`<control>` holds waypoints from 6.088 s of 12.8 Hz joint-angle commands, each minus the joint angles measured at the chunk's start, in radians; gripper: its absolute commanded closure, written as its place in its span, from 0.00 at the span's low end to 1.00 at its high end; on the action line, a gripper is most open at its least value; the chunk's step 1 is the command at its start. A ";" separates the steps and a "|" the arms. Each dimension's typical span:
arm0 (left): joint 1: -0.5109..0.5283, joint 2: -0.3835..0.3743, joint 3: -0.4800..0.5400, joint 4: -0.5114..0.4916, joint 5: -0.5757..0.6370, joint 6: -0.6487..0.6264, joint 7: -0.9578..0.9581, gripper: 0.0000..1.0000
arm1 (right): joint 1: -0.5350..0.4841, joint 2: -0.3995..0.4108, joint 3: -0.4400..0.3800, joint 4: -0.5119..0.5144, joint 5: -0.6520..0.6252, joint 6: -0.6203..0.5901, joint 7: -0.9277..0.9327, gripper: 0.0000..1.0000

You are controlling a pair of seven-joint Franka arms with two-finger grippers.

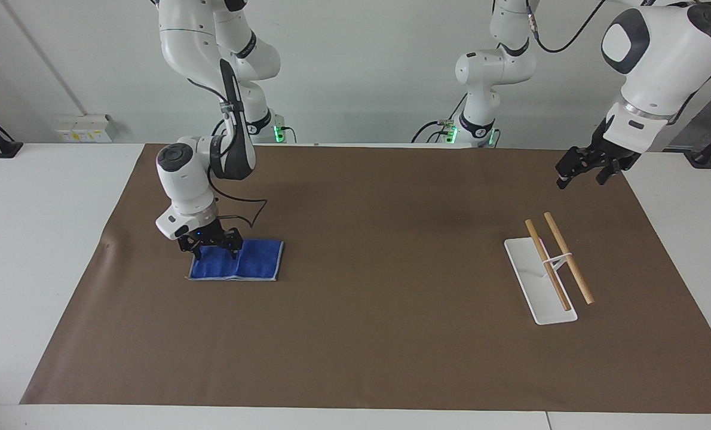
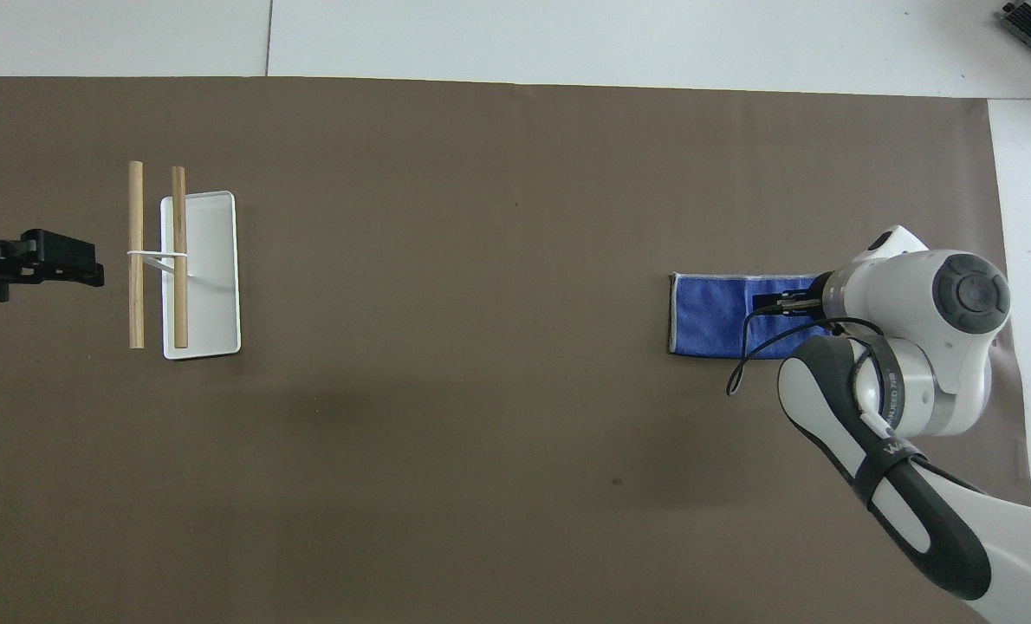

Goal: Right arm passes towel to left arm to hang
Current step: 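Reach the right gripper down and grasp the blue towel's near edge, then lift the blue towel with the right gripper toward the table center, then carry the towel toward the left gripper while the left gripper approaches it, then grasp the towel with the left gripper while the right gripper releases it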

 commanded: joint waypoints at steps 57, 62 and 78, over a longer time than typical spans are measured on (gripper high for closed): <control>0.018 0.010 -0.454 -0.328 -0.244 0.949 -1.629 0.00 | 0.491 0.005 0.138 0.427 1.480 0.334 1.097 1.00; 0.029 0.027 -0.474 -0.335 -0.242 0.968 -1.582 0.43 | 0.500 0.008 0.138 0.427 1.480 0.335 1.090 1.00; 0.096 0.024 -0.407 -0.355 -0.242 0.922 -1.297 1.00 | 0.483 0.008 0.129 0.375 1.455 0.377 0.703 0.00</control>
